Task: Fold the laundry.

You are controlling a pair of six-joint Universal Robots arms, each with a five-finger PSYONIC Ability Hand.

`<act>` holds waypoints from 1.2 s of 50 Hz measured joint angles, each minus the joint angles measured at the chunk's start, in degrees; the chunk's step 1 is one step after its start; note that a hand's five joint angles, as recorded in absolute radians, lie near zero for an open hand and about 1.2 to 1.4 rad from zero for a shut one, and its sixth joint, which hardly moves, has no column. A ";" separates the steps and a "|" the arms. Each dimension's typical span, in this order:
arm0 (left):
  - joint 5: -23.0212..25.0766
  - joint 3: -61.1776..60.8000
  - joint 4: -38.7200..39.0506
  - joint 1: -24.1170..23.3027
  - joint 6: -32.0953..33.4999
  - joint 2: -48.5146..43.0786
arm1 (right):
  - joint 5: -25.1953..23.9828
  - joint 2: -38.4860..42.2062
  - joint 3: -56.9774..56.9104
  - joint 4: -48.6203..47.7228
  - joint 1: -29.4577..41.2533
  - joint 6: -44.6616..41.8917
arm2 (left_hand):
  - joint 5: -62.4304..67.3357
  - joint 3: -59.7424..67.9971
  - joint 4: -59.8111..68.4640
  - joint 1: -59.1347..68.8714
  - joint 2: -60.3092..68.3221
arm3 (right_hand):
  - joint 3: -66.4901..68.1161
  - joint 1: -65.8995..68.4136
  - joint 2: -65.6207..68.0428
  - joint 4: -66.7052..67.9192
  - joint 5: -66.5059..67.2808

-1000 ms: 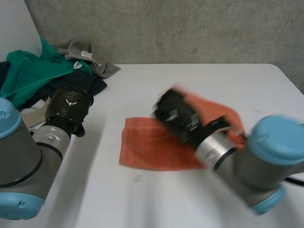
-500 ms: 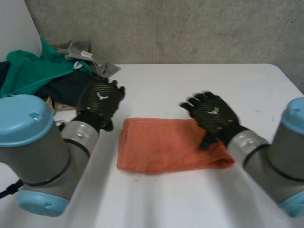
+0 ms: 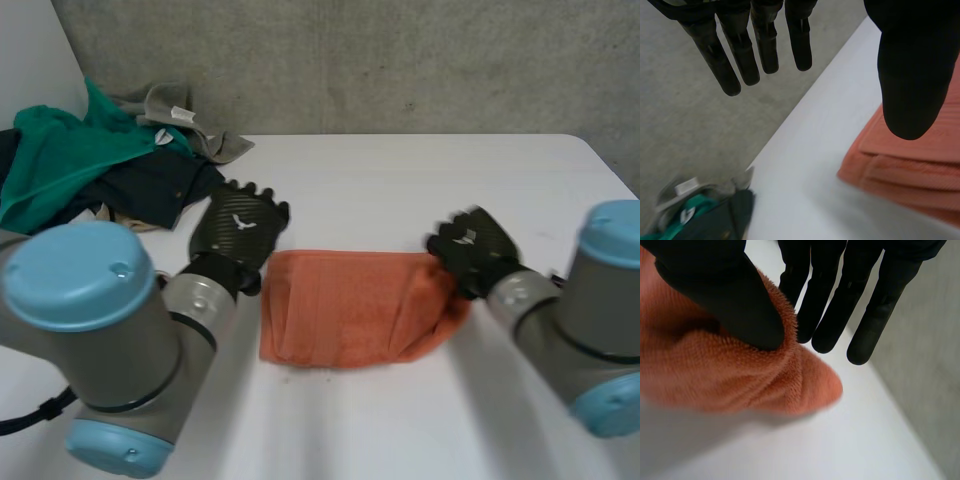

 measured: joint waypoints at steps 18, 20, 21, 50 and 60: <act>-0.43 -7.89 0.07 9.10 -2.60 8.81 | -1.96 10.13 -10.71 -5.26 26.37 -7.75 | -2.81 -2.74 -2.54 -2.40 -2.71 | -54.46 -45.93 -54.37 -54.80 -53.17; -0.25 -6.83 0.18 9.15 -3.73 8.57 | -0.28 8.12 -10.67 -5.49 24.65 -2.14 | -3.39 -3.50 -3.09 -3.55 -3.29 | -55.90 -45.97 -55.28 -56.39 -53.95; -0.19 -6.40 0.21 9.10 -4.10 8.44 | 0.21 7.33 -10.55 -5.50 23.91 -0.12 | -3.62 -3.77 -3.26 -3.76 -3.46 | -55.91 -45.97 -55.28 -56.49 -53.95; -7.22 19.40 -16.19 -4.27 -20.20 -17.26 | -6.12 11.88 -19.18 19.55 5.19 36.43 | -3.66 -3.81 -3.31 -3.75 -3.58 | -55.91 -45.97 -55.28 -56.52 -53.96; -11.17 14.89 -17.91 -4.83 -7.06 -18.49 | -5.82 18.05 -20.80 19.68 5.66 30.20 | -3.66 -3.81 -3.31 -3.76 -3.58 | -55.90 -45.97 -55.22 -56.52 -53.94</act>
